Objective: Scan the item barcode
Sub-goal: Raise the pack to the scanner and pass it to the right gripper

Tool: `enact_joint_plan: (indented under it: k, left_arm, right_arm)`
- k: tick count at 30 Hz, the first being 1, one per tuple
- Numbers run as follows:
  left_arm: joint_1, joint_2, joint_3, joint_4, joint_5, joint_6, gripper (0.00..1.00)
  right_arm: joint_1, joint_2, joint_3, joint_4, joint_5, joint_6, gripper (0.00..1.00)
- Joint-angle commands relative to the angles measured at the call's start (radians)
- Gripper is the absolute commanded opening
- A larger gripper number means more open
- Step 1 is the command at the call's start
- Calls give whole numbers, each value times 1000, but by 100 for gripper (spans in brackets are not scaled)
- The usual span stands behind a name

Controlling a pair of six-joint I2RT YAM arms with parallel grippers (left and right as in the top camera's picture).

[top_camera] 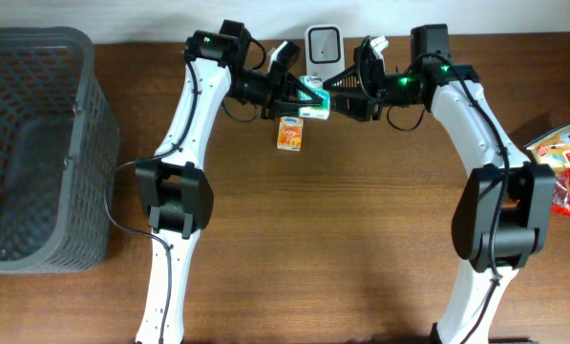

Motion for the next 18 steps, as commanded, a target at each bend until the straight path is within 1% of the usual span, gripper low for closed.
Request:
enact_joint_plan:
  k: [1,2,9,11,12,14,15,16,17,18]
  left_arm:
    - [-6,-30,15,-1,22,1,9]
    - [-6,-30,15,-1,22,1,9]
    - [-8,-30,15,-1,22,0,9]
    - [-8,-30,15,-1,22,0,9]
    - [-9,-30,15,-1,22,1,10]
    - [-9,-30,15,-1,22,1,9]
    - [-9,-30,15,-1,21,1,10]
    - [-9,-30,15,-1,18,1,13]
    - [-9,-30,15,0,18,1,21]
    - [-9,-30,15,0,12,1,39]
  right_arm:
    - [5,24,1,-1,5,-4,46]
    - [6,24,1,0,5,0,41]
    - [34,24,1,1,66,7,40]
    - [33,24,1,4,66,8,38]
    - [34,24,1,4,66,8,34]
    - [32,24,1,4,66,8,25]
    - [32,24,1,4,70,11,17]
    - [32,24,1,4,90,11,12]
    - [32,24,1,3,114,27,7]
    - [32,24,1,4,135,48,4]
